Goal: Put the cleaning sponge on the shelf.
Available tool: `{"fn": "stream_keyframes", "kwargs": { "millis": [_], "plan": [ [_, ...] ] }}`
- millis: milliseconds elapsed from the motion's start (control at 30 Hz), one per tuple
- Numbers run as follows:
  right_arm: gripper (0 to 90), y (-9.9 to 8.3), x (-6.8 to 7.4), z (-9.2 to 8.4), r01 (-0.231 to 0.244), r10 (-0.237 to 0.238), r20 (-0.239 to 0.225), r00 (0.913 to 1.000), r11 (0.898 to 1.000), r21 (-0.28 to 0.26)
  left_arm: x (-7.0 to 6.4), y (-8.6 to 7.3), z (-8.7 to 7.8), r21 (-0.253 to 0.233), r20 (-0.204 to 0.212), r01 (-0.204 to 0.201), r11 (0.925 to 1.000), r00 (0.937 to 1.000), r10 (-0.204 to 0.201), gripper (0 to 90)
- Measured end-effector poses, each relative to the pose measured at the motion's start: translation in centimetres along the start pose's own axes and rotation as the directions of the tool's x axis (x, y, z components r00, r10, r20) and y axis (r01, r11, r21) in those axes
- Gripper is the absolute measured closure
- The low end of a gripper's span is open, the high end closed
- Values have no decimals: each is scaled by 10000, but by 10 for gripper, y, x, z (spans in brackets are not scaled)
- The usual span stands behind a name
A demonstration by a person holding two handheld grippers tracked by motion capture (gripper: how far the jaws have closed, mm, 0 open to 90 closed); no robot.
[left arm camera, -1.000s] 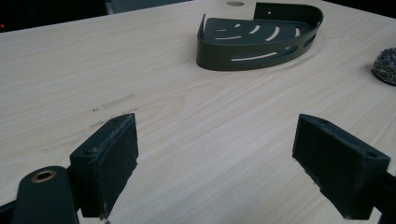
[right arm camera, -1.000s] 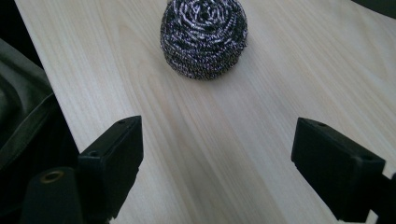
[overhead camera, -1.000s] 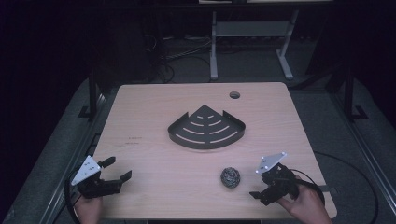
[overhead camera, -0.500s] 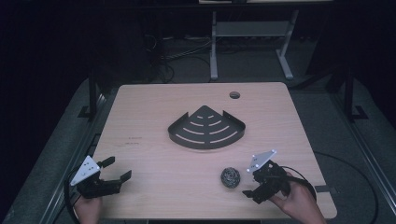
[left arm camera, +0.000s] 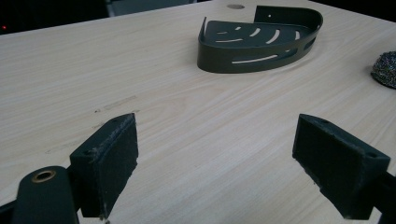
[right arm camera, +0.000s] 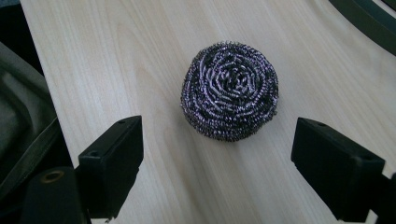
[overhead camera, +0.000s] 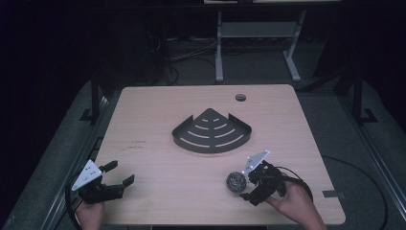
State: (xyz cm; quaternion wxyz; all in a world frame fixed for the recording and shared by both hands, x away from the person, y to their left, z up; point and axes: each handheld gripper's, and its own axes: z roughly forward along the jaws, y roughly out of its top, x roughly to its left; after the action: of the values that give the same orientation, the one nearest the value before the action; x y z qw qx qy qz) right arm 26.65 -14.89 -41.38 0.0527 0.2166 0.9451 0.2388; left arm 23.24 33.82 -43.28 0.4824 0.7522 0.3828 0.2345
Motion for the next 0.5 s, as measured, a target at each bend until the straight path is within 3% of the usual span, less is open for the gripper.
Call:
{"fn": "stream_keyframes", "kwargs": {
  "millis": [500],
  "plan": [
    [165,11,-4,14,3,3,-260,9997,9998,223,0,0,0,-32,-1,2,10000,10000,-2,137]
  ]
}}
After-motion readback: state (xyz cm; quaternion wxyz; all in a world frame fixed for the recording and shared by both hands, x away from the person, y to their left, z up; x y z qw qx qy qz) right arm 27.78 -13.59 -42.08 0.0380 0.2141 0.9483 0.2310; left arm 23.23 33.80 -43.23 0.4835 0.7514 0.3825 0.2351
